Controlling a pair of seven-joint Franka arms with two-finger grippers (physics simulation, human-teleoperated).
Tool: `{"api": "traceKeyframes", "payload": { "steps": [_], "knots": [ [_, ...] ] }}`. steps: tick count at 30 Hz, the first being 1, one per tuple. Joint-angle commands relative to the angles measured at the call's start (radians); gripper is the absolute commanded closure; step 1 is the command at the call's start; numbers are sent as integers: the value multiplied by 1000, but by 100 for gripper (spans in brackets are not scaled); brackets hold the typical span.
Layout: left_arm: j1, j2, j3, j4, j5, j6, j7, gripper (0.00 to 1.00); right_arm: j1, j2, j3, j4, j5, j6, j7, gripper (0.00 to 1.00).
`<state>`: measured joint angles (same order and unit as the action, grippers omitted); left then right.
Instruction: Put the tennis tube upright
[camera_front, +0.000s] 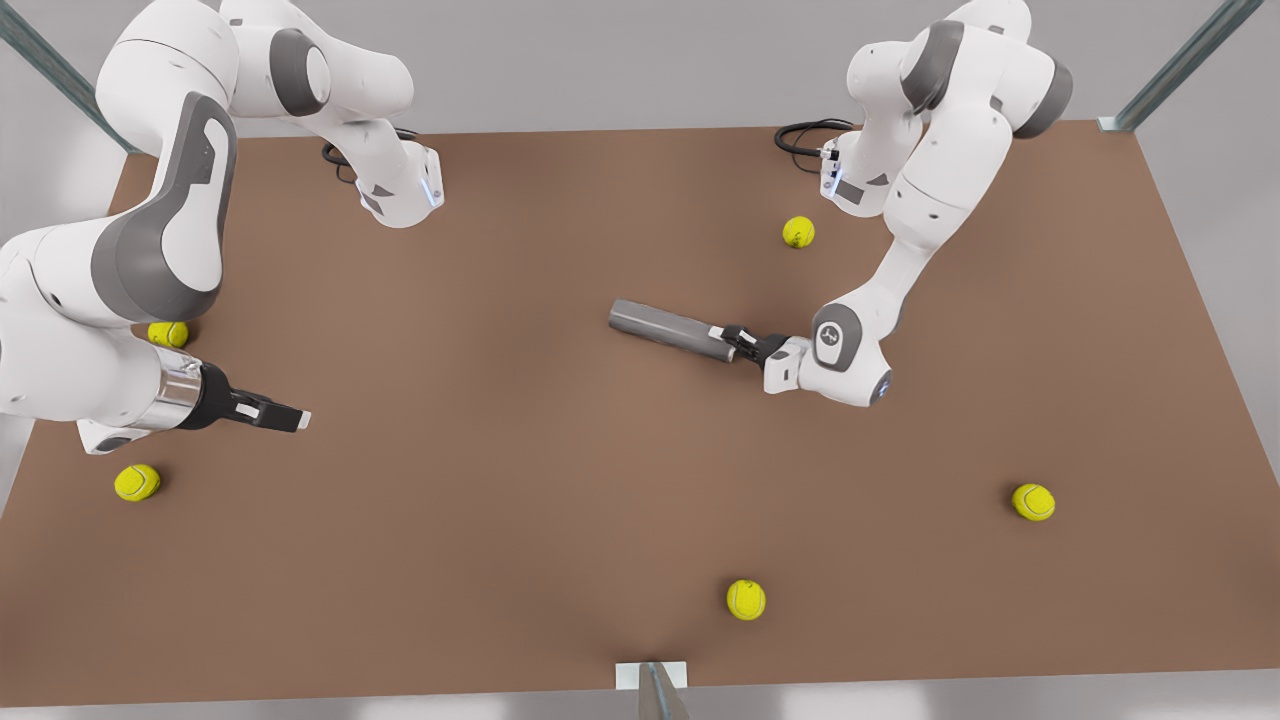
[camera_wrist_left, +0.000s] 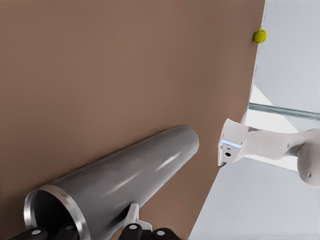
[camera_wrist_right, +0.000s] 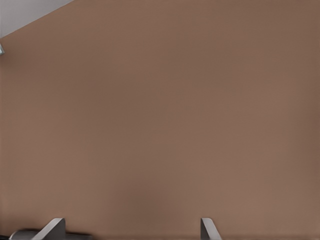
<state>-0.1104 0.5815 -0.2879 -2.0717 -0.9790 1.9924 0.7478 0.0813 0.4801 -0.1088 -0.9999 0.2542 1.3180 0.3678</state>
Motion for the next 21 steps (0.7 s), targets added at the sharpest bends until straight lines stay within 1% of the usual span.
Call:
{"api": "traceKeyframes", "payload": {
  "steps": [1, 2, 3, 6, 9, 10, 12, 16, 19, 21],
  "knots": [
    [3, -3, 1, 7, 0, -29, -15, 67, 0, -1, 0, 0, 0, 0, 11, 0],
    [3, -3, 3, 15, 0, -44, -25, 67, 0, -1, 0, 1, 0, 0, 11, 0],
    [6, -11, 3, 19, 16, -50, -28, 70, 2, -1, 0, 1, 0, 0, 11, 0],
    [18, -17, 4, 44, 43, -81, -59, 71, 3, -1, 0, 1, 0, 0, 11, 0],
    [38, -29, 7, 73, 82, -128, -90, 78, 9, -1, 0, 1, 0, 0, 11, 0],
    [38, -31, 27, 91, 102, -159, -117, 79, 9, -1, 0, 1, -1, 0, 11, 0],
    [40, -40, 44, 113, 125, -195, -136, 79, 21, -1, 0, 0, -4, 0, 13, 0],
    [38, -124, 75, 114, 184, -207, -196, 79, 23, -1, 0, 1, -3, 0, 11, 0],
    [38, -176, 115, 125, 192, -207, -196, 79, 23, -1, 0, 1, -3, 0, 13, 0],
    [40, -227, 144, 127, 243, -204, -197, 79, 23, -1, 0, 0, -4, 0, 13, 0]
  ]
}}
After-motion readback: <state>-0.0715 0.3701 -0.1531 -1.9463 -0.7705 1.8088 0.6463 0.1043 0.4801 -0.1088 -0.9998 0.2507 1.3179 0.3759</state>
